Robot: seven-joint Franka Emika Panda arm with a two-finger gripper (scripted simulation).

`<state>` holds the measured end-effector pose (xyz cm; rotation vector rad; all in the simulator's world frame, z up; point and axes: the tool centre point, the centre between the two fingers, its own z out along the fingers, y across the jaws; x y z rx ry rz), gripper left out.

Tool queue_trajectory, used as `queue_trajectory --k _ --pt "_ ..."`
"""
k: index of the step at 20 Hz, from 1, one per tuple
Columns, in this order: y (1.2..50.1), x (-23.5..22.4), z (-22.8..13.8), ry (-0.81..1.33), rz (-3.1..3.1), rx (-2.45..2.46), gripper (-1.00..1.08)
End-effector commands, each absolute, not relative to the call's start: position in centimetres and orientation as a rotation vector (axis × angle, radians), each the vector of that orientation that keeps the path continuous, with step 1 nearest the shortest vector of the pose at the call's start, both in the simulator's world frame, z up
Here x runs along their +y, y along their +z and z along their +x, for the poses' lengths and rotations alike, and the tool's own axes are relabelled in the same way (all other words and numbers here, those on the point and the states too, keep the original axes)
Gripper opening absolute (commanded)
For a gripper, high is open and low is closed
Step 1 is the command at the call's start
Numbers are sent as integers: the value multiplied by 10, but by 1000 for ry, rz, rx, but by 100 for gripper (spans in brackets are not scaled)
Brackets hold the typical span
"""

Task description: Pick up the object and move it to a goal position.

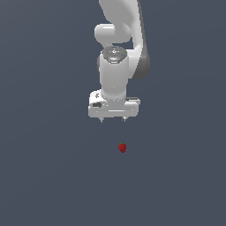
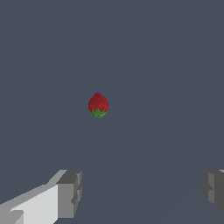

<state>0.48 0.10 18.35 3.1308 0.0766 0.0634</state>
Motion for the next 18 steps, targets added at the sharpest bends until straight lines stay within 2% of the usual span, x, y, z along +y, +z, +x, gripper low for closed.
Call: queue_trajectory --k 1,18 --pt "184 1 5 63 3131 77 100" --pt "184 18 12 54 3138 75 100"
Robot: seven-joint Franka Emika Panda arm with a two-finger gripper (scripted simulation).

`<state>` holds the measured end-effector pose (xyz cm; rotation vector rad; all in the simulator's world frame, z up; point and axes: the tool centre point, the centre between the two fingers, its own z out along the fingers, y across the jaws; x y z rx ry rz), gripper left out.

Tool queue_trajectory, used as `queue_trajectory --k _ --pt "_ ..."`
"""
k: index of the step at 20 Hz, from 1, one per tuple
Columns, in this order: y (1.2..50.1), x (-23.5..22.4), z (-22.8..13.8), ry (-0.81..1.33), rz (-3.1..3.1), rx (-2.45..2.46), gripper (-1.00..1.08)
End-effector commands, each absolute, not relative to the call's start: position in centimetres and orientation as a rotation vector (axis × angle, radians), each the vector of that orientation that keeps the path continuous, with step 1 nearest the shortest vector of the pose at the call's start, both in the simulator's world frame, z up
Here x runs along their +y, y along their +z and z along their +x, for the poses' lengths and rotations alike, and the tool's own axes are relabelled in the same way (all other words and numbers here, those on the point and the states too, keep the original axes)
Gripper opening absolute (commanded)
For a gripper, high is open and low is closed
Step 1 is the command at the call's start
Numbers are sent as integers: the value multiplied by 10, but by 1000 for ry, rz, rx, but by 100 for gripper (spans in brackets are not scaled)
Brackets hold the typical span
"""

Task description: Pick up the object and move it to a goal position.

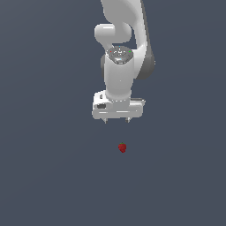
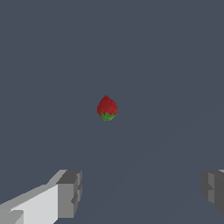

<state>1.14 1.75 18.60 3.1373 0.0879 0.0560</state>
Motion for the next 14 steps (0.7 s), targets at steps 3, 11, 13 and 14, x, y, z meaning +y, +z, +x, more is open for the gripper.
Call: queue_trajectory --k 3,11,13,14 --pt "179 20 16 51 3141 29 100" --pt "152 28 33 36 3141 -184 100" --pt "142 30 38 31 3136 -257 100" --pt "137 32 41 28 3133 -297 100"
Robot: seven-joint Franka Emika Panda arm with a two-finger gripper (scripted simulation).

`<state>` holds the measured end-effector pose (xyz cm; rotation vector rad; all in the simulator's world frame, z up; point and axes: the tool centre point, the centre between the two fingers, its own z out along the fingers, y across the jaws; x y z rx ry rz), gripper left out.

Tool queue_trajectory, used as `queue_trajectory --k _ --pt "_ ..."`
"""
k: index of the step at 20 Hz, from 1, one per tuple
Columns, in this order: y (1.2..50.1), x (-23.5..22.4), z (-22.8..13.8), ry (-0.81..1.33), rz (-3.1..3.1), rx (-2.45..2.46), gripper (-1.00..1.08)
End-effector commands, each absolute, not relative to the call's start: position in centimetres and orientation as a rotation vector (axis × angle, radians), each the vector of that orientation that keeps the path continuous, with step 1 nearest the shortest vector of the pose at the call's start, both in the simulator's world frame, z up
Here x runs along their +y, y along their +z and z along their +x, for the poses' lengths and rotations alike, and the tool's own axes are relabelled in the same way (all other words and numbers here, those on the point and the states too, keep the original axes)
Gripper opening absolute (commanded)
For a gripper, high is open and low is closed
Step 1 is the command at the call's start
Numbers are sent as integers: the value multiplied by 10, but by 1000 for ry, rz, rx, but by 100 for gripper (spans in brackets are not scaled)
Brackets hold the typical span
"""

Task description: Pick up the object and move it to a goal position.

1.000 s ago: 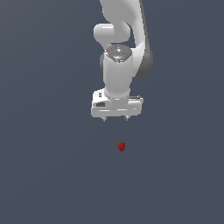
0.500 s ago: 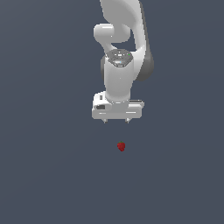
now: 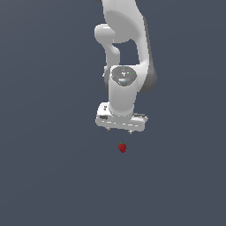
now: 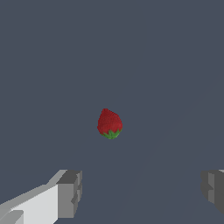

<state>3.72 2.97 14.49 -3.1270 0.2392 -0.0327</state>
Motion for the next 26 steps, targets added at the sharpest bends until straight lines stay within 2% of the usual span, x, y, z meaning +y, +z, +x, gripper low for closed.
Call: queue_trajectory --k 1,13,26 --pt "132 34 44 -25 -3118 335 100" --pt "82 47 64 -4 -3067 672 100" --pt "67 50 66 1 -3056 729 100"
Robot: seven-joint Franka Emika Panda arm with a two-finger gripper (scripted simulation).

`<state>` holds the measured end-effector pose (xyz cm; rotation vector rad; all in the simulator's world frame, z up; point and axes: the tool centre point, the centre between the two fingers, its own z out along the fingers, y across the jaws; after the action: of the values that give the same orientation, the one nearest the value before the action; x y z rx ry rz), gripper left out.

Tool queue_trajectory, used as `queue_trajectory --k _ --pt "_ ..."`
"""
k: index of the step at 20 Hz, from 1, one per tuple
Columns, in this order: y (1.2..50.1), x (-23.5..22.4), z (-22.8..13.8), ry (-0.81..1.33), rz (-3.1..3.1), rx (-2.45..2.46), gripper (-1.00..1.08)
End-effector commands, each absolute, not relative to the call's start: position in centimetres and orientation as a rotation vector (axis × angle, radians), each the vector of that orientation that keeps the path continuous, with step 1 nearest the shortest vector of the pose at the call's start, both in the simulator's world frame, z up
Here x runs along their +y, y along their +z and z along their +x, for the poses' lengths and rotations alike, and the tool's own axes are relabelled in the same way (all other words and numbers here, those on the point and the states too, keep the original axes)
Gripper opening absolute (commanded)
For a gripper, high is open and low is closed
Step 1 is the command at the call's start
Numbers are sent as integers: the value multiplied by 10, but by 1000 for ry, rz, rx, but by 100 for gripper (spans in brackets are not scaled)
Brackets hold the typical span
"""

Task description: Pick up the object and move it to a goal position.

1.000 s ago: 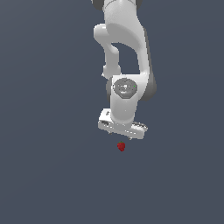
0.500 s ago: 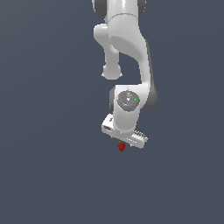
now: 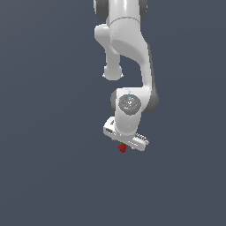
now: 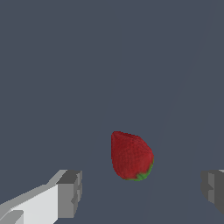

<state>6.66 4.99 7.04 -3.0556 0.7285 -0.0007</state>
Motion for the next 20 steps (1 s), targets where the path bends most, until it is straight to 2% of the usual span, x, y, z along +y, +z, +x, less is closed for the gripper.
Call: queue_trajectory --k 1,8,14,15,20 --pt "64 50 66 1 -3056 729 100" --pt "29 50 65 0 -3055 734 100" --pt "23 50 67 0 -3054 736 100" --pt "23 50 67 0 -3054 736 -100" --pt "23 50 67 0 -3054 736 -100"
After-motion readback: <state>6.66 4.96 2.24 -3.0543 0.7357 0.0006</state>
